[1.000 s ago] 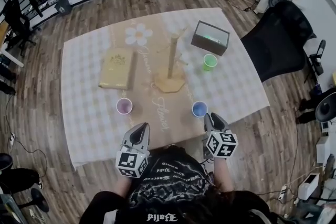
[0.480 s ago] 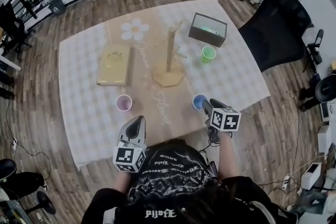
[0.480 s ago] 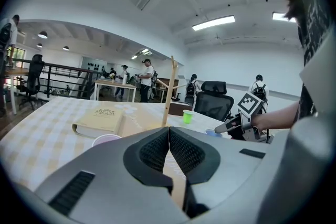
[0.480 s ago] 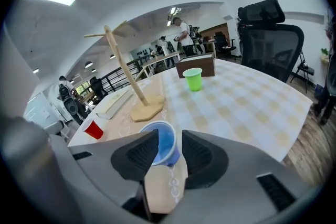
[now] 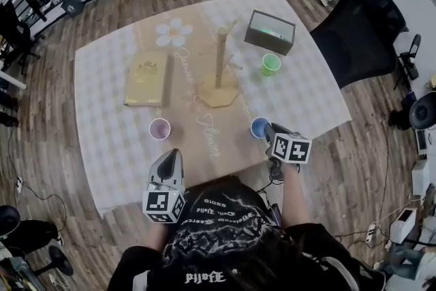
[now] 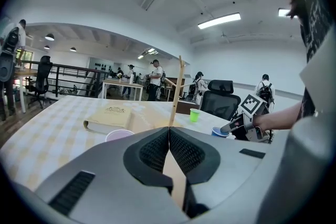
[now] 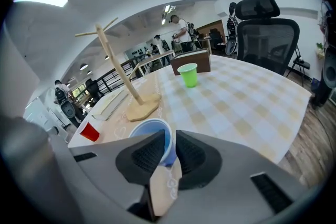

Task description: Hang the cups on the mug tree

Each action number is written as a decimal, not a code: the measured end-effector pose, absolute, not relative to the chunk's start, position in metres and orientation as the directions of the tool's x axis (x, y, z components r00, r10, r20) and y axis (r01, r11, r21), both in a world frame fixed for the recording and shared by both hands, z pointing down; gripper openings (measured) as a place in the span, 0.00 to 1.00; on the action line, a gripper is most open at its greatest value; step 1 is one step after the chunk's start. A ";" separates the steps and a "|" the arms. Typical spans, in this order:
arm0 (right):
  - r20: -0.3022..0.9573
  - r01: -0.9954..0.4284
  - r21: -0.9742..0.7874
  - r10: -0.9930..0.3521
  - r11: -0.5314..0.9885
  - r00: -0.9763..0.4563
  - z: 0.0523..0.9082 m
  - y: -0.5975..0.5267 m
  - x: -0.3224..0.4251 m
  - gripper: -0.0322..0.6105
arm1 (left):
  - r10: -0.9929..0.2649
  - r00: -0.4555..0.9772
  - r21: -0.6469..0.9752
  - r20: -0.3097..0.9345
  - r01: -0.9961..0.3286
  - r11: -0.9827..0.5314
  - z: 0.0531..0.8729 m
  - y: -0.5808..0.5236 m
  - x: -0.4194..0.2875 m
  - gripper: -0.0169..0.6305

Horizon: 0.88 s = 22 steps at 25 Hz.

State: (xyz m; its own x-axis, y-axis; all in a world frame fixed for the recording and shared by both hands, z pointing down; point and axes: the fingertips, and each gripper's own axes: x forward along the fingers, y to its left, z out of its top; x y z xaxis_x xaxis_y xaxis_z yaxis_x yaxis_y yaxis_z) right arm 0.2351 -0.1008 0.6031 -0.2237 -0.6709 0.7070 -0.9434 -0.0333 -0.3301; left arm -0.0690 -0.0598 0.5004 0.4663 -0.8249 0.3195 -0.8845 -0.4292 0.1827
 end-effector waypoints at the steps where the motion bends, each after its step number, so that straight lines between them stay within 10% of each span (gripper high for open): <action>1: 0.709 -0.943 -0.329 -0.670 -0.038 -0.221 0.604 -0.101 0.235 0.15 | -0.826 0.464 0.183 0.321 -0.886 -0.426 0.501 -0.059 -0.070 0.06; 22: 0.547 -0.972 -0.209 -0.837 -0.110 -0.023 0.527 -0.134 0.248 0.11 | -0.818 0.478 0.206 0.320 -0.878 -0.432 0.504 -0.062 -0.076 0.06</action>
State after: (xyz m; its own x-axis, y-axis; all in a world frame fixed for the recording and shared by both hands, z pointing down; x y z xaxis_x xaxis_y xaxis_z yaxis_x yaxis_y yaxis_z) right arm 0.2480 -0.1344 0.5275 -0.0235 -0.8367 0.5472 -0.9717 -0.1096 -0.2092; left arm -0.0764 -0.0619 0.5043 0.4777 -0.8180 0.3203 -0.8780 -0.4322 0.2057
